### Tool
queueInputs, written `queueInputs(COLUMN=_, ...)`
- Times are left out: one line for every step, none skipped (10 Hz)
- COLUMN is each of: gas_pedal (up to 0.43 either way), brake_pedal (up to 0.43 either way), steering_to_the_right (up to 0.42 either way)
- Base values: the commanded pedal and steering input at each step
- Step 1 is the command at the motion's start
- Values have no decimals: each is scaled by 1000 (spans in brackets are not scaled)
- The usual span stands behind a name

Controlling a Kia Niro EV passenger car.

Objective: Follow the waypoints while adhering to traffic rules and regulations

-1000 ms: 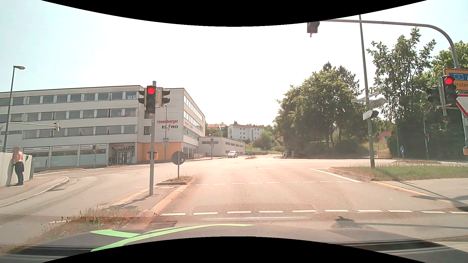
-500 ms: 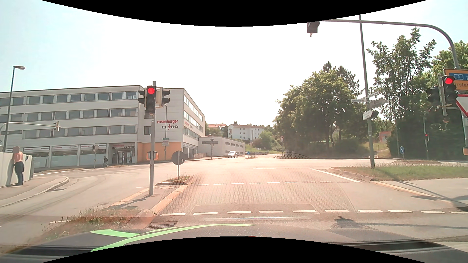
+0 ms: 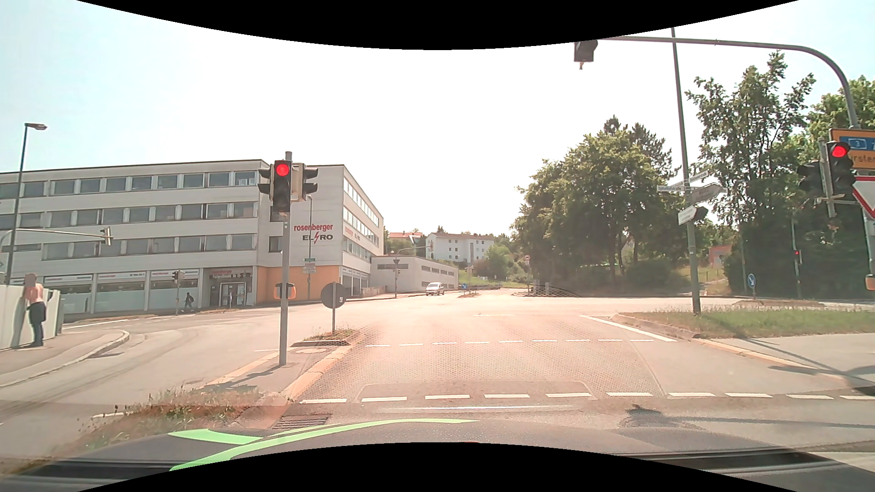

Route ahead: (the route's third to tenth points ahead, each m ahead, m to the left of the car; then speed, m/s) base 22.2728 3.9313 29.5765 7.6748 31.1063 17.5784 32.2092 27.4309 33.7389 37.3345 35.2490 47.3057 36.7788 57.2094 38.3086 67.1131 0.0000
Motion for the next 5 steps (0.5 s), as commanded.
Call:
queueInputs(gas_pedal=0, brake_pedal=378, steering_to_the_right=-8)
queueInputs(gas_pedal=0, brake_pedal=378, steering_to_the_right=-8)
queueInputs(gas_pedal=0, brake_pedal=378, steering_to_the_right=-8)
queueInputs(gas_pedal=0, brake_pedal=378, steering_to_the_right=-8)
queueInputs(gas_pedal=0, brake_pedal=378, steering_to_the_right=-8)
